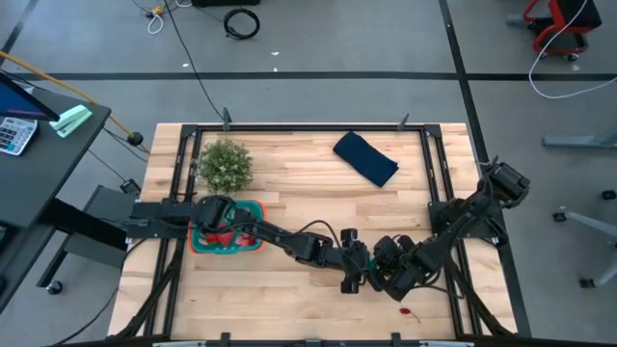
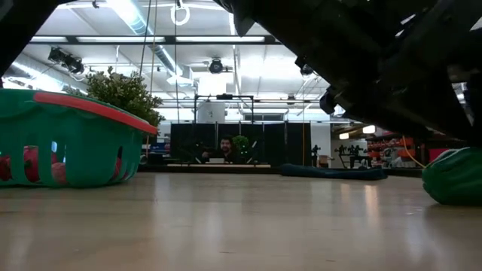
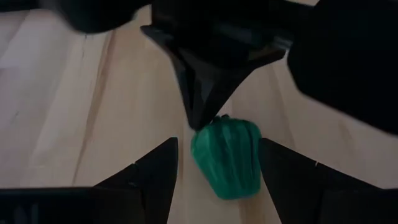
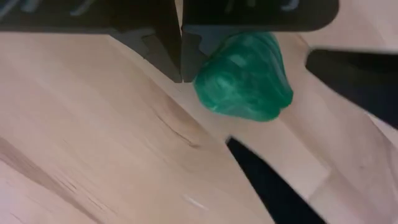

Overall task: Pick and placing Produce into tupperware
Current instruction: Put the green bell pepper into the green basket

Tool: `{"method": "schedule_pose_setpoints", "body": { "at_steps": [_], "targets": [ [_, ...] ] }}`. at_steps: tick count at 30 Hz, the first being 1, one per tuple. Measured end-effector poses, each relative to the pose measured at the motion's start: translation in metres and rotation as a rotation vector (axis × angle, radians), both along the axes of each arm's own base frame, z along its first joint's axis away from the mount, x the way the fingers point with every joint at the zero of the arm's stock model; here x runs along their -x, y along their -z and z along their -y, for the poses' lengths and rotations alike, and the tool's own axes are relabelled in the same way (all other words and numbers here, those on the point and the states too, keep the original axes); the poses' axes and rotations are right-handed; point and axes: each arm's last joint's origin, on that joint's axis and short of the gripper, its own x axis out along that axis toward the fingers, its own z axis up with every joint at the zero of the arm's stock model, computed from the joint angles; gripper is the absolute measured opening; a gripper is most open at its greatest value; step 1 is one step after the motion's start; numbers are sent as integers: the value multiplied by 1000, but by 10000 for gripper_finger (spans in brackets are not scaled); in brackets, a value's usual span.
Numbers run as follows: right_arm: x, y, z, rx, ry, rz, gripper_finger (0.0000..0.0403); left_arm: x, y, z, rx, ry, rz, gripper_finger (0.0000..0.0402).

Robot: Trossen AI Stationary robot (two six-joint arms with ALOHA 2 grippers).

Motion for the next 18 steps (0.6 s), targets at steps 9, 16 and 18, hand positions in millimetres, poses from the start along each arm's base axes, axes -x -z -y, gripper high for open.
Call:
{"method": "schedule_pose_setpoints", "body": {
  "at_steps": [9, 16, 18],
  "targets": [
    [-10, -2, 3, 7, -11, 62, 2, 6, 3, 11, 59, -28, -40, 228],
    [-10, -2, 2, 6, -12, 65, 3, 10, 3, 22, 92, -32, -43, 238],
    [-10, -2, 2, 6, -12, 65, 2, 10, 3, 22, 92, -31, -43, 244]
  ]
}}
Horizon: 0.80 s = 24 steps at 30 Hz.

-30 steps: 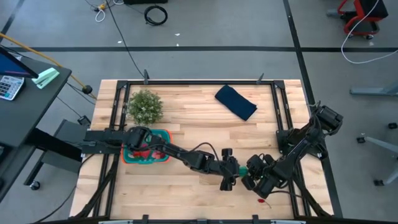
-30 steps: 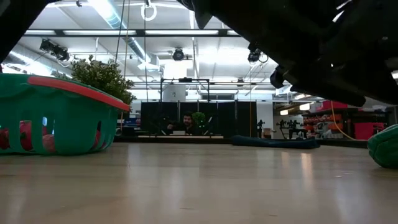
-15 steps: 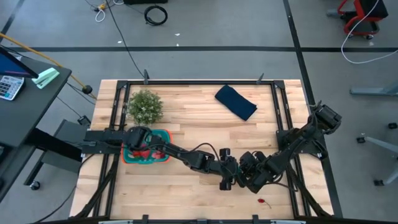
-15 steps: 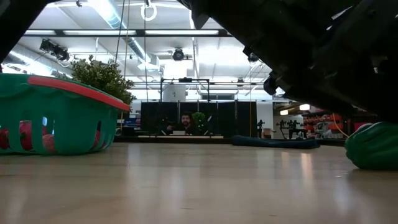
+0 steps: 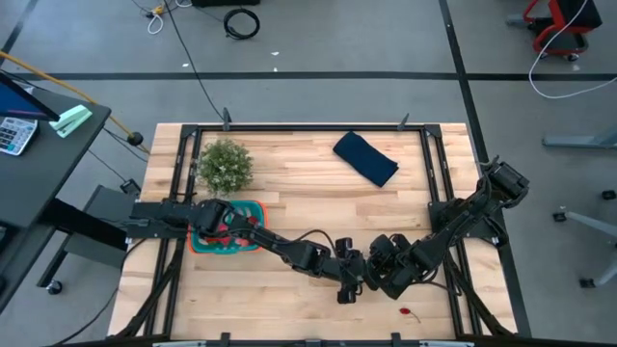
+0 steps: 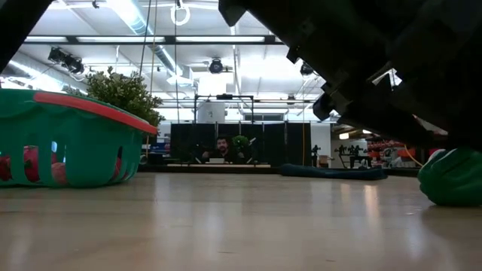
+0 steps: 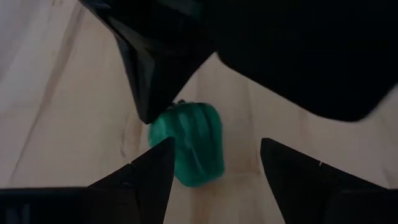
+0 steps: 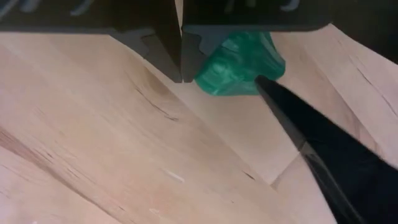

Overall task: Pick and placing Produce into tupperware
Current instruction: Put the green bell pepper into the green basket

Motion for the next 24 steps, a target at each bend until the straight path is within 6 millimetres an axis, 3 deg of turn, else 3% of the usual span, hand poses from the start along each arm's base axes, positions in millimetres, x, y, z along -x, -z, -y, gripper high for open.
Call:
{"method": "schedule_pose_setpoints", "body": {
  "at_steps": [3, 12, 24],
  "targets": [
    [0, 0, 0, 0, 0, 0, 2, -1, 1, -1, 2, -5, -1, 252],
    [-1, 0, -1, 5, -27, 0, 2, -9, 34, -6, 22, -38, -11, 263],
    [-1, -1, -1, 20, -22, 26, 3, -13, 31, -4, 45, -38, 53, 263]
  ]
}}
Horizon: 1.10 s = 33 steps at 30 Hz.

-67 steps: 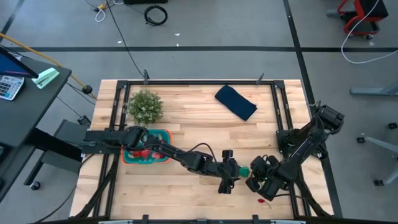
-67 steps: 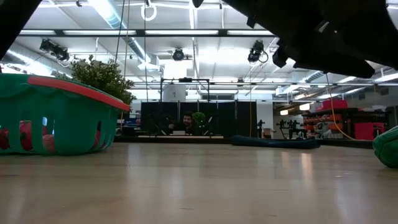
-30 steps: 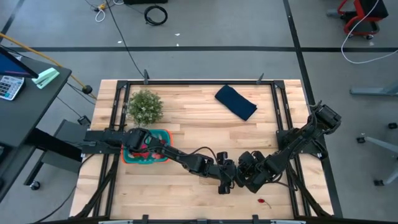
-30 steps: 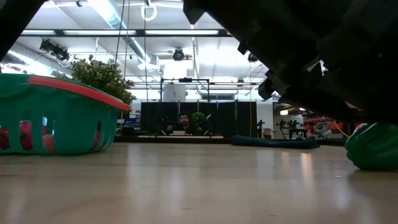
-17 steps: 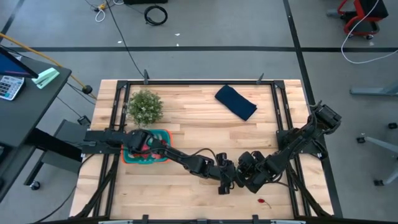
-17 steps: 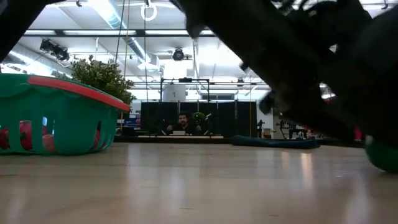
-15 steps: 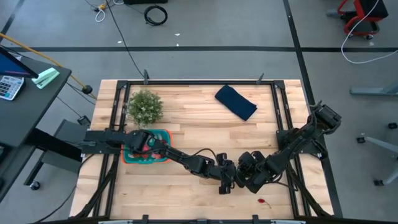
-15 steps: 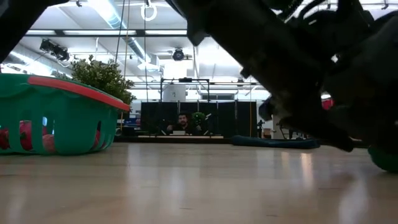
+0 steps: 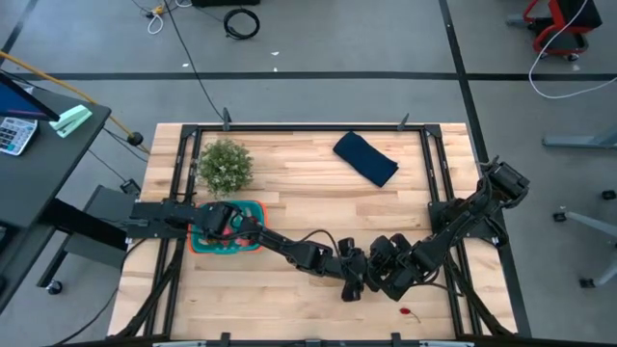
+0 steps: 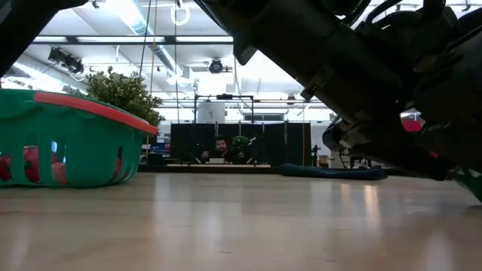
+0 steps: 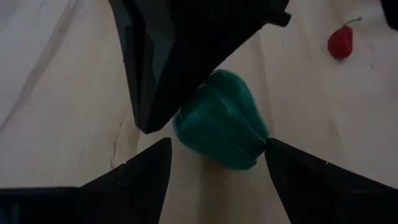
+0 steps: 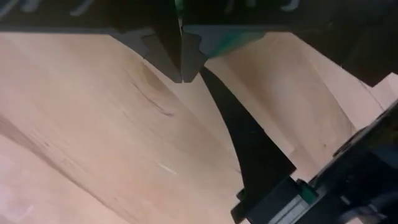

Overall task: Pick and placing Produce into tupperware
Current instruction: Put the green bell pepper into the green basket

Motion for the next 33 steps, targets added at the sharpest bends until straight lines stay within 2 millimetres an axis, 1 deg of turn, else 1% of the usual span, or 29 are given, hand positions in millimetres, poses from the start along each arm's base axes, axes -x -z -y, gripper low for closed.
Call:
{"method": "schedule_pose_setpoints", "body": {
  "at_steps": [6, 17, 25, 30, 33],
  "targets": [
    [-1, -1, 1, 35, -4, 19, 2, -1, -2, 0, 6, -3, 21, 260],
    [-1, -1, 1, 42, -4, 23, 3, -2, -2, 0, 8, -2, 25, 222],
    [-1, -2, 3, 141, -67, 31, 3, -2, -3, 0, 9, 0, 24, 202],
    [8, -12, 8, 148, -65, 3, 3, -2, -3, 0, 30, -16, 23, 207],
    [16, -21, 8, 103, -31, 5, 2, -1, -3, 0, 27, -15, 17, 213]
  ]
}}
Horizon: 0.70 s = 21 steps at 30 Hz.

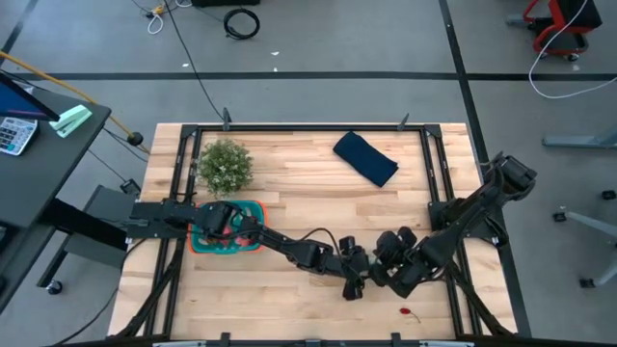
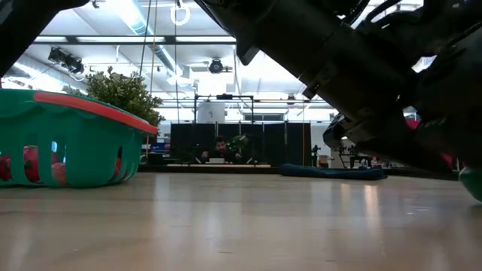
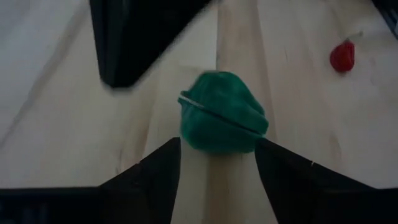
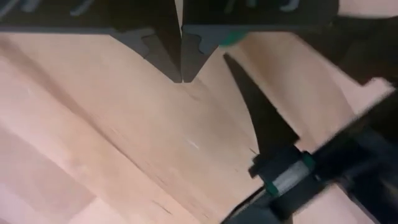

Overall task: Pick and placing Produce into tupperware
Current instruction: Put the green bell pepper into the green basket

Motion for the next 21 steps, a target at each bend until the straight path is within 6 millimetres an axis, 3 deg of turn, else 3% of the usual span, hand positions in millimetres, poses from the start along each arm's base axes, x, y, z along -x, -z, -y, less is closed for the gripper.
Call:
{"method": "schedule_pose_setpoints", "body": {
  "at_steps": [5, 13, 21],
  "targets": [
    [15, -4, -13, -102, 1, -16, 2, 1, 1, 1, 9, -4, -15, 222],
    [41, 12, -30, -137, 87, -114, 1, 2, 2, 3, 85, -5, -27, 221],
    [33, 34, -38, -135, 129, -104, 0, 0, 0, 2, 129, -31, -11, 222]
  ]
}}
